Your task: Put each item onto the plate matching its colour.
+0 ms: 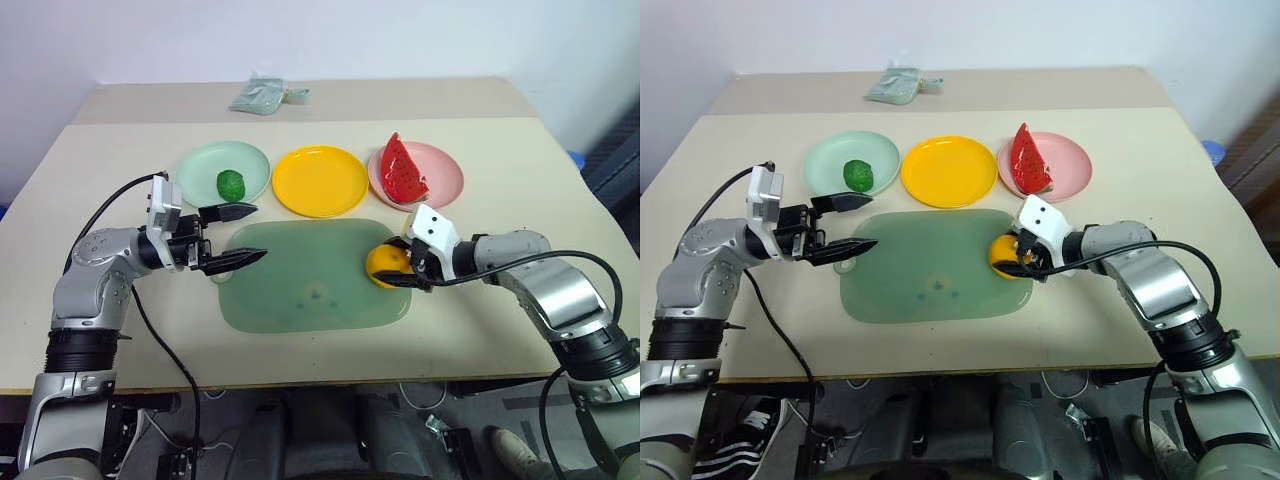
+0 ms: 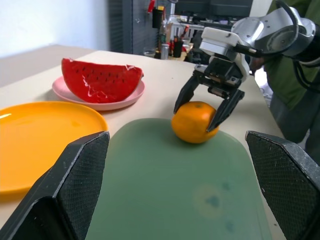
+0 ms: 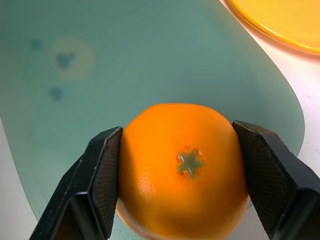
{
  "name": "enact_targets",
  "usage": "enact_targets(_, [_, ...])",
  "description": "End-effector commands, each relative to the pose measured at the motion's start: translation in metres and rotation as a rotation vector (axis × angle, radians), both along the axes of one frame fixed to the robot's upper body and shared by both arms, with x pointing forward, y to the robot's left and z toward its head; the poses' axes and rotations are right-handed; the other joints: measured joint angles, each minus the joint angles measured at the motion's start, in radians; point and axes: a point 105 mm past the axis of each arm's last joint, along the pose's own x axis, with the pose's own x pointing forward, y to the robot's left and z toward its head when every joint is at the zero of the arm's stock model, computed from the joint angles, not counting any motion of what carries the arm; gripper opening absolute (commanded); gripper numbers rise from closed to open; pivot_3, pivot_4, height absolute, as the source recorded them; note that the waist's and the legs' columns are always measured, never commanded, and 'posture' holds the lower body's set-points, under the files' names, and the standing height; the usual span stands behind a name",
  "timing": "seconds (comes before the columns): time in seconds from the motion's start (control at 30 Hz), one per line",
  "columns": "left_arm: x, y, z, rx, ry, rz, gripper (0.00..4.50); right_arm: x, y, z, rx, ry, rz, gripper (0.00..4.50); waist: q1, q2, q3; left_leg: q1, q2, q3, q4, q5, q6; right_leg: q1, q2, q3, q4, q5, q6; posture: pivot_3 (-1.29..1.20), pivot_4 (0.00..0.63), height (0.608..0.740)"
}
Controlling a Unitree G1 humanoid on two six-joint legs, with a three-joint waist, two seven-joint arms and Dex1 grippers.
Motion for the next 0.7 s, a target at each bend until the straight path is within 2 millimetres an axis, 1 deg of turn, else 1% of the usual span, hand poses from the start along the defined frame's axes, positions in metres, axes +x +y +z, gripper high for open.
enact_targets(0.03, [-0.002,0.005,0.016,-0.027,-0.052,0.018,4.50,0.011,0.014,0.027,0.100,-0.029,-0.019,2.90,-0.003,0.000,0.000,0.000,0.000,0.000,0.000,0.000,0.000,0.000,0.000,0.000,0.000,0.000,0.000,0.00,0.150,0.740])
enact_targets(0.1, [0.004,0.009,0.020,-0.045,-0.063,0.058,4.50,0.025,0.030,0.069,0.196,-0.150,-0.028,2.90,-0.010,0.002,0.001,0.000,0.000,0.000,0.000,0.000,0.000,-0.001,0.000,0.000,0.001,0.000,0.000,0.00,0.150,0.740])
enact_targets(0.13, [0.006,0.010,0.021,-0.047,-0.068,0.076,4.50,0.029,0.035,0.081,0.220,-0.195,-0.033,2.90,-0.010,0.002,0.002,-0.001,0.000,0.001,0.000,0.000,0.000,-0.003,0.000,0.001,0.001,0.000,0.000,0.00,0.150,0.740])
enact_targets(0.23, [0.020,0.015,0.016,0.019,-0.137,0.180,4.50,0.052,0.048,0.106,0.263,-0.306,-0.096,2.90,-0.004,0.002,0.001,-0.001,0.000,0.000,-0.002,0.000,0.000,-0.004,0.001,0.000,0.002,0.000,-0.001,0.00,0.150,0.740])
enact_targets(0.3, [0.029,0.015,0.017,0.018,-0.169,0.234,4.50,0.065,0.061,0.117,0.320,-0.325,-0.116,2.90,-0.001,0.001,0.001,-0.001,0.000,0.000,-0.002,0.000,0.000,-0.003,0.000,0.000,0.001,0.000,-0.001,0.00,0.150,0.740])
enact_targets(0.37, [0.033,0.012,0.016,0.011,-0.176,0.248,4.50,0.083,0.074,0.115,0.323,-0.343,-0.154,2.90,0.001,0.001,0.001,-0.001,0.000,0.000,-0.002,0.000,0.000,-0.003,0.000,0.000,0.001,0.000,-0.001,0.00,0.150,0.740])
enact_targets(0.43, [0.033,0.010,0.017,0.005,-0.183,0.248,4.50,0.102,0.082,0.105,0.306,-0.349,-0.200,2.90,0.001,0.001,0.001,-0.001,0.000,0.001,-0.002,0.000,0.000,-0.003,0.000,0.000,0.001,0.000,-0.001,0.00,0.150,0.740])
enact_targets(0.47, [0.033,0.009,0.017,-0.004,-0.184,0.249,4.50,0.108,0.085,0.102,0.301,-0.354,-0.214,2.90,0.000,0.001,0.001,-0.001,0.000,0.001,-0.002,0.000,0.000,-0.003,0.000,0.000,0.001,0.000,-0.001,0.00,0.150,0.740])
enact_targets(0.5, [0.032,0.009,0.017,0.013,-0.196,0.248,4.50,0.112,0.088,0.093,0.294,-0.332,-0.216,2.90,0.000,0.001,0.001,-0.001,0.000,0.001,-0.002,0.000,-0.001,-0.003,0.000,0.000,0.001,0.000,-0.001,0.00,0.150,0.740])
enact_targets(0.57, [0.028,0.009,0.015,0.046,-0.207,0.244,4.50,0.122,0.085,0.077,0.212,-0.366,-0.238,2.90,-0.003,0.001,0.001,-0.001,0.000,0.001,-0.002,0.000,-0.001,-0.004,0.000,0.000,0.001,0.000,-0.001,0.00,0.150,0.740])
enact_targets(0.6, [0.026,0.012,0.015,0.044,-0.206,0.253,4.50,0.125,0.083,0.073,0.219,-0.356,-0.262,2.90,-0.005,0.001,0.001,-0.001,0.000,0.001,-0.003,0.000,-0.001,-0.004,0.000,0.000,0.001,0.000,-0.001,0.00,0.150,0.740])
enact_targets(0.63, [0.024,0.015,0.015,0.041,-0.203,0.266,4.50,0.129,0.083,0.074,0.271,-0.330,-0.292,3.36,-0.007,0.001,0.001,-0.001,0.000,0.001,-0.003,0.000,-0.001,-0.004,0.000,0.000,0.001,0.000,-0.001,0.00,0.150,0.740])
enact_targets(0.67, [0.023,0.017,0.014,0.044,-0.202,0.275,4.50,0.131,0.083,0.074,0.285,-0.329,-0.303,3.86,-0.008,0.002,0.001,-0.001,0.000,0.001,-0.003,0.000,-0.001,-0.004,0.000,0.001,0.001,0.000,-0.001,0.00,0.150,0.740])
enact_targets(0.7, [0.020,0.018,0.013,0.044,-0.199,0.281,4.50,0.132,0.084,0.074,0.284,-0.345,-0.302,4.18,-0.009,0.002,0.001,-0.001,0.000,0.001,-0.003,0.000,-0.001,-0.004,0.000,0.001,0.001,0.000,-0.001,0.00,0.150,0.740])
